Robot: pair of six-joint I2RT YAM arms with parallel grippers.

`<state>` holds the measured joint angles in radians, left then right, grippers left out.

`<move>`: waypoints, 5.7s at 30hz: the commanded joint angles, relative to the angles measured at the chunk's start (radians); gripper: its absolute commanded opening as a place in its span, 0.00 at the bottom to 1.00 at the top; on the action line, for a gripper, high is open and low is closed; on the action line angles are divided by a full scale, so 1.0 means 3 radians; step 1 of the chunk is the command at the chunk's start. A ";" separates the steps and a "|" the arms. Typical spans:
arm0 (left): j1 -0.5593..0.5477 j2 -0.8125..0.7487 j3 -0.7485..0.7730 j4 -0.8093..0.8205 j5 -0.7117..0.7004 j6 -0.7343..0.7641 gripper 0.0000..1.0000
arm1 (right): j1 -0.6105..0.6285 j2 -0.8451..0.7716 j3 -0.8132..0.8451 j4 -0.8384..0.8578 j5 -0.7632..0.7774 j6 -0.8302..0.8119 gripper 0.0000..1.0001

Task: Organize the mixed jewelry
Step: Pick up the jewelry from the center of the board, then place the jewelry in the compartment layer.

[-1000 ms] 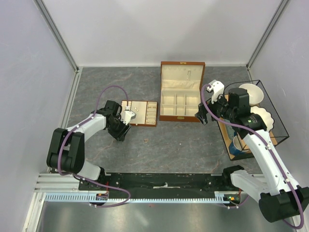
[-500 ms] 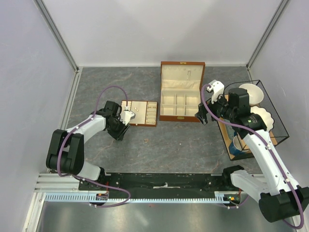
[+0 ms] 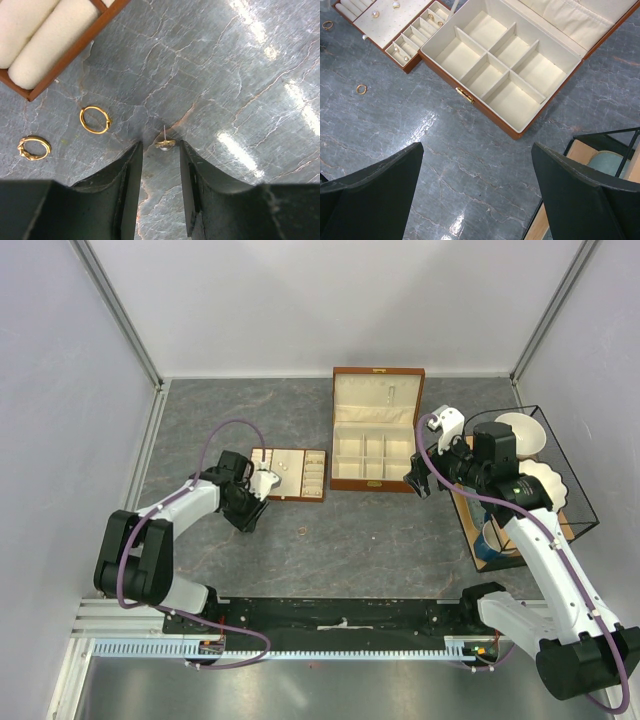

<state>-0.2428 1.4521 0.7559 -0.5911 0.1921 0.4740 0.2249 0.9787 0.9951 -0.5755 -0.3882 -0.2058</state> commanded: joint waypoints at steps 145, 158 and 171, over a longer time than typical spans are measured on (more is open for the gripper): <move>-0.0709 0.2497 0.3749 -0.2115 -0.0410 0.0905 0.17 | -0.0008 0.0107 -0.0004 0.0134 -0.0056 -0.0004 0.98; -0.0740 0.2533 0.3749 -0.2120 -0.0374 0.0890 0.17 | -0.0008 0.0092 -0.0024 0.0149 -0.0046 -0.0009 0.98; -0.0750 0.2569 0.3739 -0.2105 -0.0446 0.0885 0.17 | -0.0008 0.0082 -0.0024 0.0144 -0.0051 0.0001 0.98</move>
<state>-0.4622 2.2131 1.8450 -1.2152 0.0772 0.7090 0.2249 1.0157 0.9951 -0.5747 -0.3916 -0.2062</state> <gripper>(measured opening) 0.229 0.982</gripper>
